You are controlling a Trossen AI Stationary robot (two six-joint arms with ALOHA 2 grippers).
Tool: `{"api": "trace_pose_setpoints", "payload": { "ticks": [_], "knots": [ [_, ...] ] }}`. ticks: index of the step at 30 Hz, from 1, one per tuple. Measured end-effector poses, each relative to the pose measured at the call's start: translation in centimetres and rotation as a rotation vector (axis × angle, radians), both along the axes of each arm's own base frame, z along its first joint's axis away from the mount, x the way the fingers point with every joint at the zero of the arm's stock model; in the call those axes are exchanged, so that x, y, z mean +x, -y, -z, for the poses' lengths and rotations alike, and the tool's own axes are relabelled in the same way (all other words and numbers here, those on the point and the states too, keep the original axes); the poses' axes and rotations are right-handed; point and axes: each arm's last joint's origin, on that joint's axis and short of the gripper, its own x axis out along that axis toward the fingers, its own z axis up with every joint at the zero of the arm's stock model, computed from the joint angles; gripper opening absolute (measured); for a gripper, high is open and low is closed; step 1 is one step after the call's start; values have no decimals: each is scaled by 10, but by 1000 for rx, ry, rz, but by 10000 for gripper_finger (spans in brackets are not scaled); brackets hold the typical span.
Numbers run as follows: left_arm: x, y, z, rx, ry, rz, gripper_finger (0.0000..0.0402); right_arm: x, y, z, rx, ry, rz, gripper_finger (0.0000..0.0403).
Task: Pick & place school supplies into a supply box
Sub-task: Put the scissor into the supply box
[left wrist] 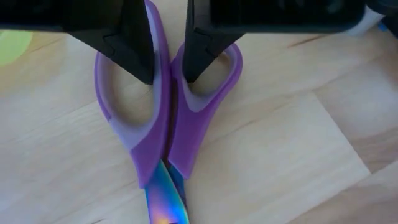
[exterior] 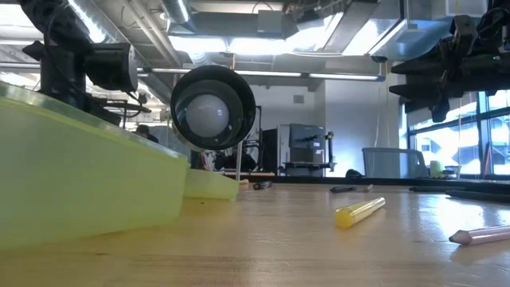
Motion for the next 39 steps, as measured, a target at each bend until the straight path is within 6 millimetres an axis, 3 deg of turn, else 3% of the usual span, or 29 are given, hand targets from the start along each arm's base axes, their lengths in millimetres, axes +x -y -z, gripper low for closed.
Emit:
{"api": "trace_pose_setpoints", "payload": {
  "ticks": [6, 11, 16, 20, 26, 31, 34, 39],
  "knots": [
    [1, -1, -9, 38, 18, -2, 56, 0, 0, 0, 1, 0, 0, 208],
    [0, -3, -34, 104, 17, -21, 56, 0, 0, 0, 1, 1, 0, 208],
    [0, -4, -74, 166, 88, -43, 56, 0, 0, 0, 3, 1, 0, 208],
    [5, -2, -117, 205, 294, -4, 56, 0, 0, 0, 2, 1, 0, 208],
    [23, 12, -170, 217, 694, 244, 56, 0, 0, 0, -37, -15, 3, 208],
    [48, 40, -199, 248, 1047, 534, 56, 0, 0, 0, -46, -18, 5, 208],
    [59, 58, -203, 266, 1143, 661, 56, 0, 0, 0, -38, -15, 4, 208],
    [67, 86, -192, 154, 1107, 812, 56, 0, 0, 0, 35, 13, -2, 208]
  ]
}}
